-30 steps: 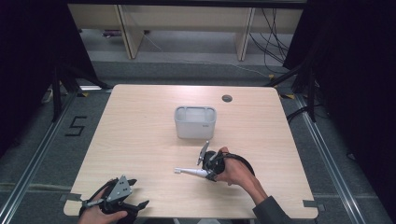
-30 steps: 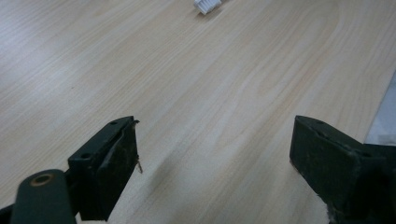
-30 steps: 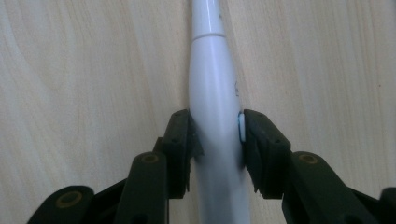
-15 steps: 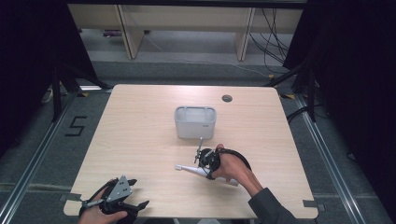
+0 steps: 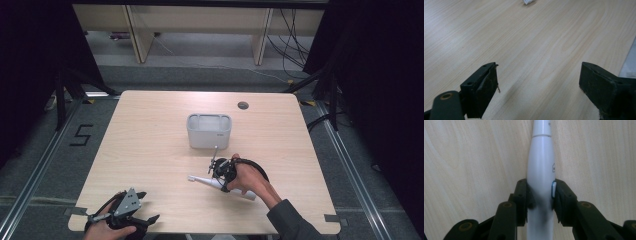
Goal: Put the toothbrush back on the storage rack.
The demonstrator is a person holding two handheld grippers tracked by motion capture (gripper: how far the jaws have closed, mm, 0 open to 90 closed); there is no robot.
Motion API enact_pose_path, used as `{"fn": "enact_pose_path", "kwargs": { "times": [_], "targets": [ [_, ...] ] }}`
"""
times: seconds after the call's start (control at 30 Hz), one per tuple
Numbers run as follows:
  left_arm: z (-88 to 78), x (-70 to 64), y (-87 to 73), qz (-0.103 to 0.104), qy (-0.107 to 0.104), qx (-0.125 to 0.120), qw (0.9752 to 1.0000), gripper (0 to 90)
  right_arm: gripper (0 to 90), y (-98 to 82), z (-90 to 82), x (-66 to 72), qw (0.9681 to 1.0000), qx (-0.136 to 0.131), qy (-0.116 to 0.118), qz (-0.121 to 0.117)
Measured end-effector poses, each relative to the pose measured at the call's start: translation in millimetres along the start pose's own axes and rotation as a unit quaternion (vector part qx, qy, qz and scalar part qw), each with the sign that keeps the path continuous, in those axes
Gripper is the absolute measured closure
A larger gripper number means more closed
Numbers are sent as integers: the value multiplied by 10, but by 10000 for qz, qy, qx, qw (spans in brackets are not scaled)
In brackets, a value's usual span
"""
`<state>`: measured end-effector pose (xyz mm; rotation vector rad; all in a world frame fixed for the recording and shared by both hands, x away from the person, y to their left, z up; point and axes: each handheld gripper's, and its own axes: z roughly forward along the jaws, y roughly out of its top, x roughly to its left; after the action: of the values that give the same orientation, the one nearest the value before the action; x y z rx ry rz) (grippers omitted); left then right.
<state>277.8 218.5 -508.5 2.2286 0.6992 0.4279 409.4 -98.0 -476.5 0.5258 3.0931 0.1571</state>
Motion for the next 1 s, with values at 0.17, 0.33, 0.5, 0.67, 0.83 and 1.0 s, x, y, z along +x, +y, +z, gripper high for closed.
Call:
{"fn": "enact_pose_path", "kwargs": {
  "times": [0.17, 0.33, 0.5, 0.67, 0.83, 1.0],
  "targets": [
    [6, -8, -1, -49, -12, -40, 10000, 147, 666, 5, -9, -9, 10000, 68, -30, -38],
    [1, 2, 0, -6, 4, -5, 10000, 147, 667, 19, -13, -1, 9998, 196, 21, -2],
    [0, 2, 0, -6, 3, -1, 10000, 147, 668, 21, -27, -1, 9996, 270, -66, -108],
    [0, 3, -1, -1, 4, 0, 10000, 147, 667, -11, -71, -12, 9998, 133, -131, -80],
    [0, 2, -1, -8, 4, -2, 10000, 147, 668, -62, -147, -11, 9999, -80, -123, 58],
    [-1, 1, 1, -4, 4, -2, 10000, 147, 668, -141, -208, -28, 9987, -407, -169, 240]
  ]
}}
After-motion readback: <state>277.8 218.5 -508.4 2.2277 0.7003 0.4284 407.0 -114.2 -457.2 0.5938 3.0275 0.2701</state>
